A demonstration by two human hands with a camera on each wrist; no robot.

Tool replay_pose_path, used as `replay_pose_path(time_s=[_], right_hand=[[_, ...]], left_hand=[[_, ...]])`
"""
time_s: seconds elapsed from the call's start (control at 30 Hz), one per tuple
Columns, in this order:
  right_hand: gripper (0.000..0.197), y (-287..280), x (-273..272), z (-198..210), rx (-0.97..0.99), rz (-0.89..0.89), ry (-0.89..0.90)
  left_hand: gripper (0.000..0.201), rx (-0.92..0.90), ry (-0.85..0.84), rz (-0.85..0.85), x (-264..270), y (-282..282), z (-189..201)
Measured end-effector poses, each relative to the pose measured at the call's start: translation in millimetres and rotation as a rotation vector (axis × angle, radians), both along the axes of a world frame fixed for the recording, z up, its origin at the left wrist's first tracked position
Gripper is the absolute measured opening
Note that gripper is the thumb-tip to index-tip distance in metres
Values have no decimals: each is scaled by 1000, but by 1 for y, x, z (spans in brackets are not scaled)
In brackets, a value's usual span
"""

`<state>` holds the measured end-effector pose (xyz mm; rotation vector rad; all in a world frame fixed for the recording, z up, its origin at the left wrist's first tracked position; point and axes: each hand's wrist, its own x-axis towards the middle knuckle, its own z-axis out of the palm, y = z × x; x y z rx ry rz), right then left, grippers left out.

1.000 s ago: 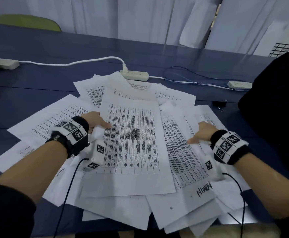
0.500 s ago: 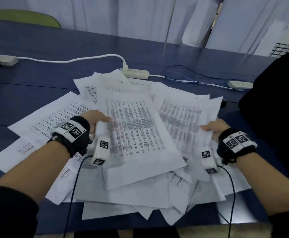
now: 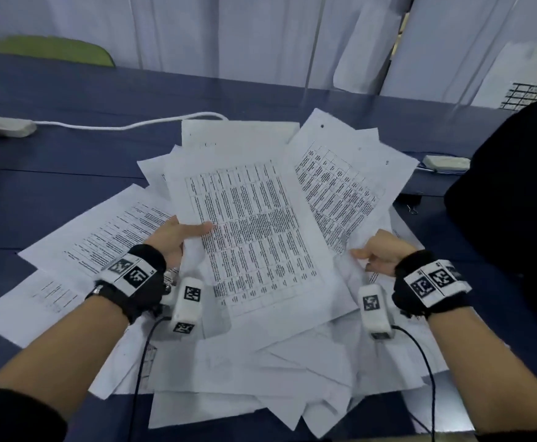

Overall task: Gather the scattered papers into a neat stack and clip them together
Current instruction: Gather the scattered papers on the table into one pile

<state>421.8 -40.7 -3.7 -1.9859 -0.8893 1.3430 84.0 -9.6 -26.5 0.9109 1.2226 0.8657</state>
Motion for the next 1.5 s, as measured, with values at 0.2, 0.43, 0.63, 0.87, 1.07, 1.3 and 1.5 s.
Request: replay_pose_path(time_s=[0.2, 0.43, 0.63, 0.87, 1.07, 1.3, 1.5], right_hand=[[38, -1, -6, 6, 97, 30, 65], [84, 5, -19, 1, 256, -212, 103], [56, -3, 4, 17, 314, -56, 69], [27, -7, -59, 20, 346, 74, 138], [45, 4, -63, 5, 279, -174, 268], [65, 8, -45, 2, 186, -200, 228], [33, 6, -53, 5, 238, 179, 79]], left_hand=[[33, 36, -39, -91, -4, 0, 4], [78, 54, -97, -179, -7, -1, 17], [27, 115, 53, 12, -17, 4, 24], [80, 35, 103, -299, 8, -7, 21], [74, -42, 189, -169, 8, -1, 13], [47, -74, 280, -192, 11, -11, 17], [26, -28, 435, -377, 14, -8, 25]])
